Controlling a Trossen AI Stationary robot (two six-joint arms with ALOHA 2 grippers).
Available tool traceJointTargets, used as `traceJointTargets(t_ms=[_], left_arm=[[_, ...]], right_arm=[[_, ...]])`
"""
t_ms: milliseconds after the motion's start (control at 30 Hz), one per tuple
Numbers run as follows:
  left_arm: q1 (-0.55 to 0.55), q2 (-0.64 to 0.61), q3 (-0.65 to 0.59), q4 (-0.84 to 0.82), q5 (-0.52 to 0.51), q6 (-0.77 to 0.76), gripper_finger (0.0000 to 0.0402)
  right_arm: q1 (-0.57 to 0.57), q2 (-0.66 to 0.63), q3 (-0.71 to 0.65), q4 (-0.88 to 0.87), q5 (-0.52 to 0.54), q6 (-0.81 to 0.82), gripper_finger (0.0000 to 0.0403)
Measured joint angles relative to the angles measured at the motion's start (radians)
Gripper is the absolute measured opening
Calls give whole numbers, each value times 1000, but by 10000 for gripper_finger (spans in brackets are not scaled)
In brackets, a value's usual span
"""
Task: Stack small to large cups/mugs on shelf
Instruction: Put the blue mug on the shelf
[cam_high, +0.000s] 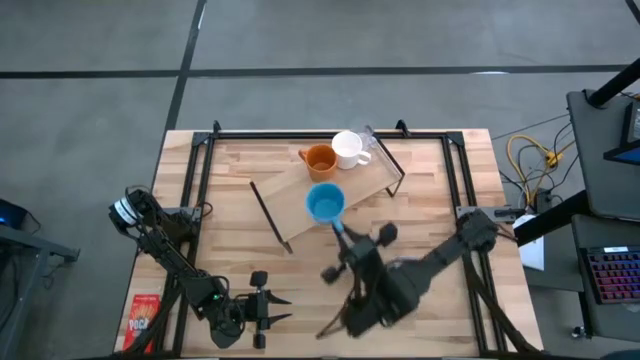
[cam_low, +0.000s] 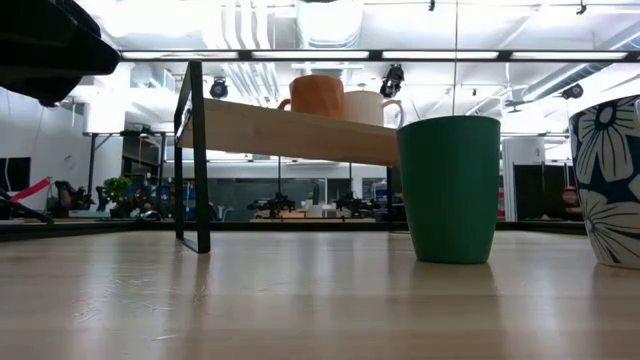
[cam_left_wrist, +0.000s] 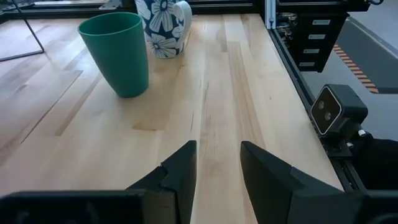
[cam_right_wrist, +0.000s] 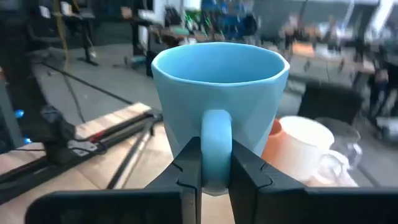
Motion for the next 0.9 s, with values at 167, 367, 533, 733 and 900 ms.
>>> traceJointTargets(t_ms=[167,367,533,733,900], left_arm=[[0,0,0,0,1,0,111],[-1,0,-2,0,1,-1,111],[-1,0,-2,0,0,-1,111],[-1,0,-2,0,-1,-1,111],[-1,0,-5,0,-1,-1,111]], right_arm=[[-57,-14,-3,64,-56,-2,36],[-90,-19,-3,177,-105,-42,37],[-115,-8,-3,281,-137,-181,44],[-135,26,-7,323,-144,-245,38],[-153,27,-42,331,-137,-242,38]])
